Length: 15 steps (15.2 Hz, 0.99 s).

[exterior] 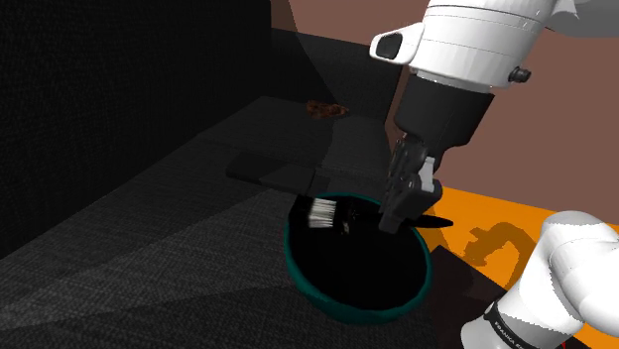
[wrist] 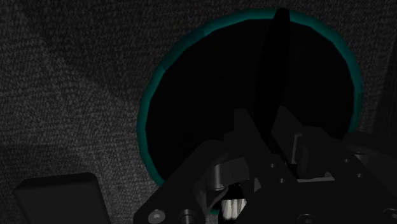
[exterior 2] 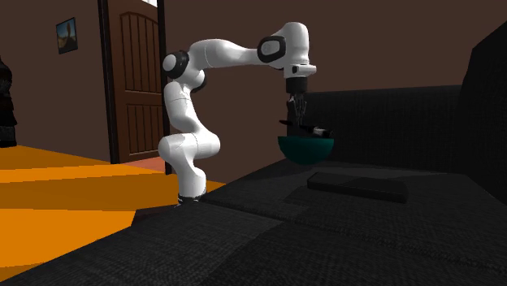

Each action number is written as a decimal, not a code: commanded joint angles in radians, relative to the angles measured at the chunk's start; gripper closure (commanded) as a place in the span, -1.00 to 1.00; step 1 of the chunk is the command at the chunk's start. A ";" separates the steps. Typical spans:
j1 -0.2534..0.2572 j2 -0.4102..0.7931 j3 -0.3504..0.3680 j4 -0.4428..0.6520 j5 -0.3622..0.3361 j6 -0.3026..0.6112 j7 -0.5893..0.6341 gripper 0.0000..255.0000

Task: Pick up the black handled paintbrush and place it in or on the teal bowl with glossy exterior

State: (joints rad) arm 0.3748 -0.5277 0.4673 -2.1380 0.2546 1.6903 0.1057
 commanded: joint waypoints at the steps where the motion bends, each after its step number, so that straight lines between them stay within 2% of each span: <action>1: 0.003 -0.003 0.005 -0.028 0.004 0.025 0.000 1.00; 3: 0.005 -0.005 0.009 -0.056 0.008 0.051 -0.003 1.00; 11: 0.005 -0.005 0.009 -0.056 0.008 0.051 -0.003 1.00; 12: 0.005 -0.005 0.009 -0.056 0.008 0.051 -0.003 -1.00; 15: 0.005 -0.005 0.009 -0.056 0.008 0.051 -0.003 -1.00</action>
State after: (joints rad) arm 0.3793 -0.5327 0.4767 -2.1942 0.2627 1.7411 0.1032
